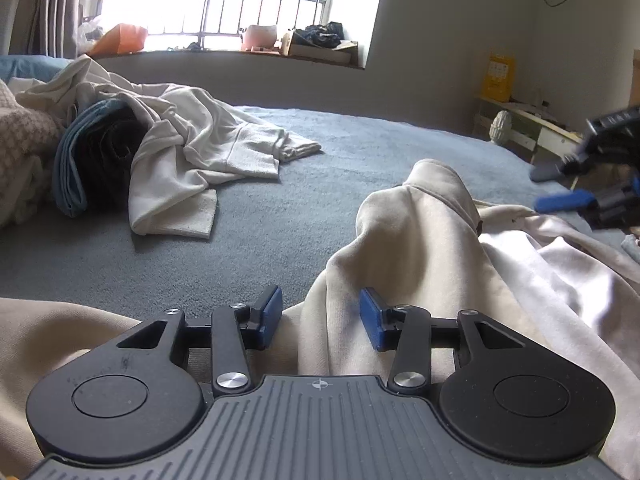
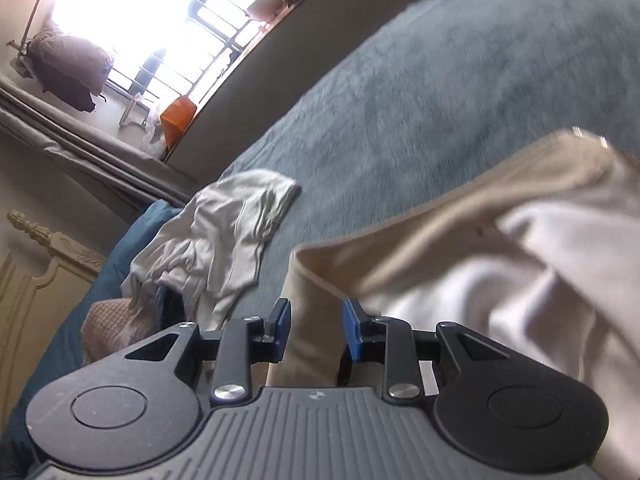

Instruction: Fold clothes

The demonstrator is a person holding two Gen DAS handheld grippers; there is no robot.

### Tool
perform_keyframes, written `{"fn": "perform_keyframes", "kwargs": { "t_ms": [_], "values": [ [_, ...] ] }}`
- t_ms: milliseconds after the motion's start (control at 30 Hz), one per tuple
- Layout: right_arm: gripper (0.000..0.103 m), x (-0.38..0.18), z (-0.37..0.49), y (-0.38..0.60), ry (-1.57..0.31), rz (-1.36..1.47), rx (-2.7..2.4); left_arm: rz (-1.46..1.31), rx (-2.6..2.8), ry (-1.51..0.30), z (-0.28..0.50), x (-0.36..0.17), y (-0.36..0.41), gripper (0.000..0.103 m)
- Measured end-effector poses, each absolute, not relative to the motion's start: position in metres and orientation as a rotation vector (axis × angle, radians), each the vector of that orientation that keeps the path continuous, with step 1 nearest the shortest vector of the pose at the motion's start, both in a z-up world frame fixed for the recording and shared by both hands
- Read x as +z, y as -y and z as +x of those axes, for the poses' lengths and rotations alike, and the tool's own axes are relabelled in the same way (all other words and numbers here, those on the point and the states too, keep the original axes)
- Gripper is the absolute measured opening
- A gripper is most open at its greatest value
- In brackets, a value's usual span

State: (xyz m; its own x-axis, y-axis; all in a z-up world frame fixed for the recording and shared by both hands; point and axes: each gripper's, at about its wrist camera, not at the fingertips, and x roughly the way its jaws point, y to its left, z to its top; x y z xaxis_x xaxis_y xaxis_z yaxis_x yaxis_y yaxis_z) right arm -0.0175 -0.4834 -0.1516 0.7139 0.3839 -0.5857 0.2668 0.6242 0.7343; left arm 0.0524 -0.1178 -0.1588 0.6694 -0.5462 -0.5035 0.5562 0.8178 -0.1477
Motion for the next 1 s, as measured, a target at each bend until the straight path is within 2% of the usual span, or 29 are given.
{"fn": "perform_keyframes", "kwargs": {
  "t_ms": [200,333,433,533,600,700,767,1000],
  "values": [
    [0.031,-0.190,-0.093,0.462,-0.888,1.151,0.092,-0.013,-0.758,-0.523,0.028,-0.129,0.116,0.043],
    [0.031,-0.212,-0.122,0.447,-0.889,1.237,0.069,-0.101,-1.019,-0.750,0.024,-0.131,0.138,0.045],
    [0.031,-0.212,-0.139,0.444,-0.815,1.248,0.027,0.035,-1.074,-0.879,0.011,-0.143,0.174,0.045],
    [0.031,-0.205,-0.153,0.444,-0.753,1.242,0.007,0.203,-1.028,-0.878,-0.002,-0.155,0.201,0.045],
    [0.031,-0.198,-0.160,0.442,-0.738,1.209,-0.005,0.208,-1.005,-0.849,-0.005,-0.156,0.203,0.044],
    [0.031,-0.191,-0.165,0.440,-0.741,1.162,-0.014,0.100,-0.974,-0.889,0.008,-0.160,0.189,0.030],
    [0.031,-0.190,-0.165,0.439,-0.740,1.146,-0.015,-0.040,-0.971,-0.950,0.022,-0.165,0.174,0.018],
    [0.031,-0.202,-0.145,0.434,-0.743,1.198,0.013,-0.650,-0.930,-1.203,0.065,-0.210,0.119,0.007]
  ]
}}
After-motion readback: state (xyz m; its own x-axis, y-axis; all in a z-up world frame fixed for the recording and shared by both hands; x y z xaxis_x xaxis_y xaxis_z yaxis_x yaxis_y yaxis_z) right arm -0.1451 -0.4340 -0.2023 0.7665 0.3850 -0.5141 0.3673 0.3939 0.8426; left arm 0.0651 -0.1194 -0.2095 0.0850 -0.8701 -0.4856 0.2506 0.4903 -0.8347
